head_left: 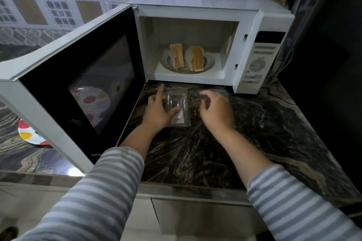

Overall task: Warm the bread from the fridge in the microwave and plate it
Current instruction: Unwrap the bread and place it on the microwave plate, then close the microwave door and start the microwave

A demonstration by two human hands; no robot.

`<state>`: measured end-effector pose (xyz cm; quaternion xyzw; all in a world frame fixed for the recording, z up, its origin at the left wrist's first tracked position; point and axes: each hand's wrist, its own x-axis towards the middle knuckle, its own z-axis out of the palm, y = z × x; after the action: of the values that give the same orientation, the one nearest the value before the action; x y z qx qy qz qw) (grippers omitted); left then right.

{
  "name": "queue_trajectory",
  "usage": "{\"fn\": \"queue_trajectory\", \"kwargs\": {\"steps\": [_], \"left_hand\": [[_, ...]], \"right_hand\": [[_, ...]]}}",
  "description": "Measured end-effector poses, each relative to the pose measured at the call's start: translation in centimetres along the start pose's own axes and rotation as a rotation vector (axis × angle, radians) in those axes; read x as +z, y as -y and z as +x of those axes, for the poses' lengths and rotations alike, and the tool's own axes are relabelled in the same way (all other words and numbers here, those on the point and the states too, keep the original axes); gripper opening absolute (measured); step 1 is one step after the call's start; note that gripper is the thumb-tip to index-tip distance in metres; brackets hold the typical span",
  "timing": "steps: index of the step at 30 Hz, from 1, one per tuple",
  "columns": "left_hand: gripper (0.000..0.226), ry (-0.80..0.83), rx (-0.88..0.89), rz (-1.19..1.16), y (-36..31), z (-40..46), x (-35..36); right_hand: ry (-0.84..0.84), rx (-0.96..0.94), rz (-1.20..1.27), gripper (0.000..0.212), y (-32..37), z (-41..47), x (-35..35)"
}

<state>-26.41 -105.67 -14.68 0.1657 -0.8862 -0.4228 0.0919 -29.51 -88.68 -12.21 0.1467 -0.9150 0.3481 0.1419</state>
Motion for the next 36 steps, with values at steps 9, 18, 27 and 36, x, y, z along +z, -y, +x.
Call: {"fn": "queue_trajectory", "kwargs": {"steps": [9, 18, 27, 36], "left_hand": [[0.092, -0.039, 0.089, 0.036, -0.5, 1.3, 3.3], [0.092, -0.259, 0.183, 0.018, -0.2, 0.6, 4.9], [0.087, -0.356, 0.437, -0.013, -4.6, -0.2, 0.0], [0.087, -0.452, 0.566, -0.028, -14.7, 3.1, -7.2]], "right_hand": [[0.235, 0.157, 0.037, 0.084, -6.7, 2.1, 0.7], [0.005, 0.118, 0.008, 0.076, -6.9, 0.8, 2.2], [-0.252, -0.013, 0.055, 0.076, -2.1, 1.6, -3.8], [-0.346, -0.055, 0.075, 0.078, 4.2, 7.9, -11.8]]}}
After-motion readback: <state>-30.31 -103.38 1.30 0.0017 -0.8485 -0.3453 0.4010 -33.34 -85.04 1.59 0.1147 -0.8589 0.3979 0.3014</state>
